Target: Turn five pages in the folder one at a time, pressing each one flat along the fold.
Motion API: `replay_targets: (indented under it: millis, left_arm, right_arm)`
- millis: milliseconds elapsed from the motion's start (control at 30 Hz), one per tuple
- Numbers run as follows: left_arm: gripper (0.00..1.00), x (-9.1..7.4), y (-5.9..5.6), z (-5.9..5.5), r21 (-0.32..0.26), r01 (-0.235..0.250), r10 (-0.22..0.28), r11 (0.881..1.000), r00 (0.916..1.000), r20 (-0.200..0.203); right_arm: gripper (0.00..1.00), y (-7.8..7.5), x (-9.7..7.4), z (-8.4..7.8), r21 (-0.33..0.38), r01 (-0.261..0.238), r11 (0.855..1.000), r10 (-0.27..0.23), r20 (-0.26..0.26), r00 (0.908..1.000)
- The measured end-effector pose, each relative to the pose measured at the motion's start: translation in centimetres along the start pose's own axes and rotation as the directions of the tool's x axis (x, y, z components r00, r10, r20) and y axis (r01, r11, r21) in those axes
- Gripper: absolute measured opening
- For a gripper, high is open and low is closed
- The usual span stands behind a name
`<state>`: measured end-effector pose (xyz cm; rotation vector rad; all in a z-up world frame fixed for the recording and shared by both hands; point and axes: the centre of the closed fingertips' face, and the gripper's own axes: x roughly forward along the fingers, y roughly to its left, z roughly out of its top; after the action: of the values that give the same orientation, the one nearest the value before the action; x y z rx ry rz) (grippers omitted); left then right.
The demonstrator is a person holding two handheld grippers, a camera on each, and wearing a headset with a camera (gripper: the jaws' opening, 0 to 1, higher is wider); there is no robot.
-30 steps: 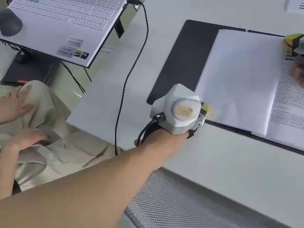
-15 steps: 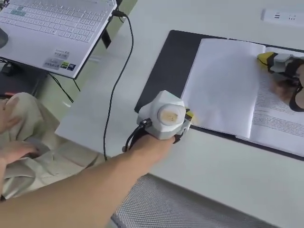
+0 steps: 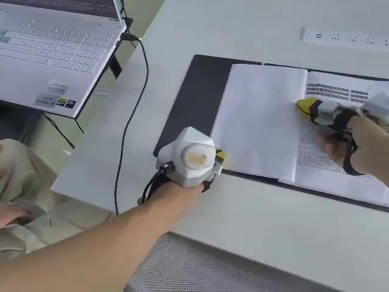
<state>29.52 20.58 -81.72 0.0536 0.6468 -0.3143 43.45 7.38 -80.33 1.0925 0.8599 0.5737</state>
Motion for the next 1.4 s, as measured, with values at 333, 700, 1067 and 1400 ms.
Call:
replay_targets:
  millis: [333, 700, 1067, 1400]
  left_arm:
    - [0.01, -0.1, 0.0, 0.0, 0.019, 0.002, -0.002, 1.000, 1.0000, -0.008]
    - [0.01, 0.1, 0.1, 0.0, 0.031, 0.003, -0.003, 1.000, 1.0000, -0.009]
    - [0.00, 0.0, 0.0, 0.1, 0.047, 0.004, -0.004, 0.999, 1.0000, -0.009]
    - [0.00, -0.1, 0.0, 0.1, 0.054, 0.002, -0.001, 0.999, 1.0000, -0.009]
  right_arm:
    - [0.00, -0.4, -1.9, -3.2, -0.016, -0.008, 1.000, 0.007, -0.071, 0.9974]
    - [0.00, -0.1, -4.9, -8.0, -0.038, 0.004, 0.999, -0.010, -0.157, 0.9876]
    - [0.00, -0.4, -7.6, -11.6, -0.003, 0.008, 1.000, -0.009, -0.173, 0.9848]
    - [0.00, -0.7, -9.6, -14.5, 0.041, 0.010, 0.999, -0.001, -0.202, 0.9795]
